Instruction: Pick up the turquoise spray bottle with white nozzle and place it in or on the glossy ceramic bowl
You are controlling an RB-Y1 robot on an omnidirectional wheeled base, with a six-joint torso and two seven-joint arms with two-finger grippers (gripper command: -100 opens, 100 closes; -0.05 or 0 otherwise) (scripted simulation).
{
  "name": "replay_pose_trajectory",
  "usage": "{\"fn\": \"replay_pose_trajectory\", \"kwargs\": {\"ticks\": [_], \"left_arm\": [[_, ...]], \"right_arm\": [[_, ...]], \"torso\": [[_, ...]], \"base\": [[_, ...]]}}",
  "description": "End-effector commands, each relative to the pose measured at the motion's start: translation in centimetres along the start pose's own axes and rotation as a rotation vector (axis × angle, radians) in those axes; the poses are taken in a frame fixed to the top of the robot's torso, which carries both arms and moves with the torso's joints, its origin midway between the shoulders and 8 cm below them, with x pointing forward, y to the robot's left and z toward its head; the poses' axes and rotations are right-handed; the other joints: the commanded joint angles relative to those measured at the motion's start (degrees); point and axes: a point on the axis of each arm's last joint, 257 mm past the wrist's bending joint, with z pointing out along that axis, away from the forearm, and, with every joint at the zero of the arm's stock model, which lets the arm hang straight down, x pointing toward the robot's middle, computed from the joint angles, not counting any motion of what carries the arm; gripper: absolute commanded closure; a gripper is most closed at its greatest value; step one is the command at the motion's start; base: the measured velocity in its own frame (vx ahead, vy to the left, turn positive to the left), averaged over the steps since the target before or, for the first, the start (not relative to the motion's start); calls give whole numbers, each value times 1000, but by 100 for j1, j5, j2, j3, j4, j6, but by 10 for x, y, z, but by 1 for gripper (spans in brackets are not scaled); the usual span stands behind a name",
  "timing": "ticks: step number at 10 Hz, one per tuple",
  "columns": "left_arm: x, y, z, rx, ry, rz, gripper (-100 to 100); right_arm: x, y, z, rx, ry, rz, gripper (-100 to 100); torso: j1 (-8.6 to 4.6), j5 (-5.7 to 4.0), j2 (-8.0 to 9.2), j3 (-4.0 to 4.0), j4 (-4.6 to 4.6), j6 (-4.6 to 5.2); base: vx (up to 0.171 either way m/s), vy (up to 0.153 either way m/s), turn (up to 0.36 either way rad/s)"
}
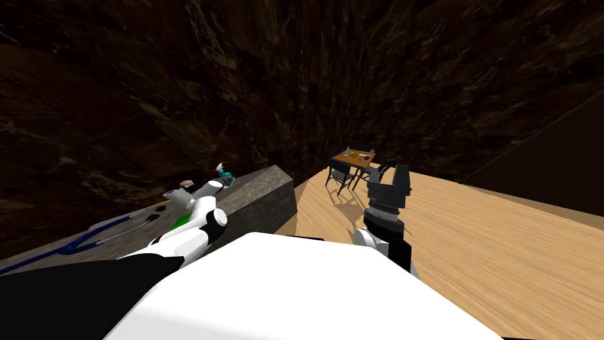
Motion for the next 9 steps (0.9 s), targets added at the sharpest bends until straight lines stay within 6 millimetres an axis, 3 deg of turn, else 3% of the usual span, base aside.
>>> {"fn": "replay_pose_trajectory", "kwargs": {"ticks": [1,3,9], "left_arm": [[10,-6,-3,13,19,-18,100],[35,-19,-1,45,75,-76,100],[69,-25,0,82,165,-165,100]], "right_arm": [[0,0,0,0,0,0,0],[0,0,0,0,0,0,0],[0,0,0,0,0,0,0]], "torso": [[0,0,0,0,0,0],[-31,-5,-8,-3,2,-4],[-49,-1,-8,0,8,-11]], "base": [[67,171,-15],[100,199,28],[103,153,36]]}}
